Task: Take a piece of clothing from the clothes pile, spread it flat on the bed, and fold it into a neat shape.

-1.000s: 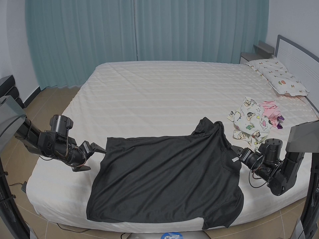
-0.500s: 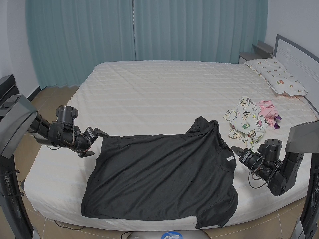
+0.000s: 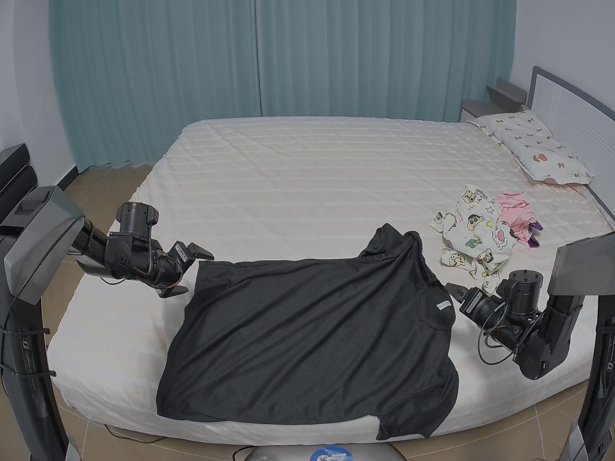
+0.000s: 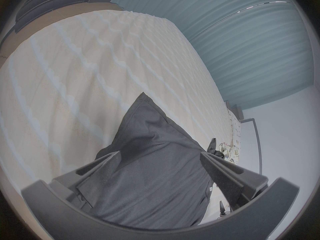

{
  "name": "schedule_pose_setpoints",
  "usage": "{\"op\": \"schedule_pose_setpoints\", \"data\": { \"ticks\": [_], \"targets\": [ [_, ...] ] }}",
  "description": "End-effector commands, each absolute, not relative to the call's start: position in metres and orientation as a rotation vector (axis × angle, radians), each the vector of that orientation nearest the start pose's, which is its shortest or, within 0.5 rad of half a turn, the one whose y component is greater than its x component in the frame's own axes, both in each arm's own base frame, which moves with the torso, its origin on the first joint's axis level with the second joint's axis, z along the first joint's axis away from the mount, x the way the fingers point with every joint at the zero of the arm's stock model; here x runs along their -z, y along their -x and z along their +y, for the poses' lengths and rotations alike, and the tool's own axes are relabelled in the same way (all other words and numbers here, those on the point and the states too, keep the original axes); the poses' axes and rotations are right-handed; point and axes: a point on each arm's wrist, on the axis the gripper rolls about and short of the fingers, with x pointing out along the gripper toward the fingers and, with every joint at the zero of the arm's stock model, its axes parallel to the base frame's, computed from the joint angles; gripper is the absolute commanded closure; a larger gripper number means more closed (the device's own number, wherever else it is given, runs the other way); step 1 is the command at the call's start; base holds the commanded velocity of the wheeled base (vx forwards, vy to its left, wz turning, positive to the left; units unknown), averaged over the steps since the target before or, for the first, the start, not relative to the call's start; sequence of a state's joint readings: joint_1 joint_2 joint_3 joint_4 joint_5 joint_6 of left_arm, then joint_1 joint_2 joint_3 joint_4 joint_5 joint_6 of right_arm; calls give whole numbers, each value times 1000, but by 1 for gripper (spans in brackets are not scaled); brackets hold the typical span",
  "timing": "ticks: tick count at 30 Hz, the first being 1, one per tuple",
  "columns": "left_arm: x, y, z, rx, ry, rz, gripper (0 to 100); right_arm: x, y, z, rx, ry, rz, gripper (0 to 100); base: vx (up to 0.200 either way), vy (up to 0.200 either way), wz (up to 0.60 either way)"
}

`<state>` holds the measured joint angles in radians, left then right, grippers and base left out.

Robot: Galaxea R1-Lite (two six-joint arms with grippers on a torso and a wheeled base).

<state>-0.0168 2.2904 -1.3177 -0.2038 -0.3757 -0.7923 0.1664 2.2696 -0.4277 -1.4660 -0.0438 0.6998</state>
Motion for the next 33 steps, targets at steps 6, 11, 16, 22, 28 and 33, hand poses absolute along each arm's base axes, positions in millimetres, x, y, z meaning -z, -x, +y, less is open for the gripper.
{"op": "schedule_pose_setpoints", "data": {
  "ticks": [6, 11, 16, 22, 28, 33],
  "targets": [
    [-40, -441, -16, 44, 882, 888, 0, 1, -309, 51, 15, -650, 406, 0, 100, 0, 0],
    [-39, -439, -16, 41, 884, 894, 0, 2, -307, 51, 16, -649, 413, 0, 200, 0, 0],
    [-39, -438, -16, 34, 893, 900, 0, 2, -307, 51, 16, -648, 414, 0, 160, 0, 0],
    [-42, -444, -16, 51, 884, 871, 0, 2, -306, 53, 12, -645, 415, 0, 0, 0, 0],
    [-34, -460, -18, 61, 859, 848, 0, 2, -306, 55, 6, -642, 419, 0, 0, 0, 0],
    [-18, -466, -18, 58, 782, 849, 0, 5, -305, 55, 9, -642, 430, 0, 0, 0, 0]
  ]
}}
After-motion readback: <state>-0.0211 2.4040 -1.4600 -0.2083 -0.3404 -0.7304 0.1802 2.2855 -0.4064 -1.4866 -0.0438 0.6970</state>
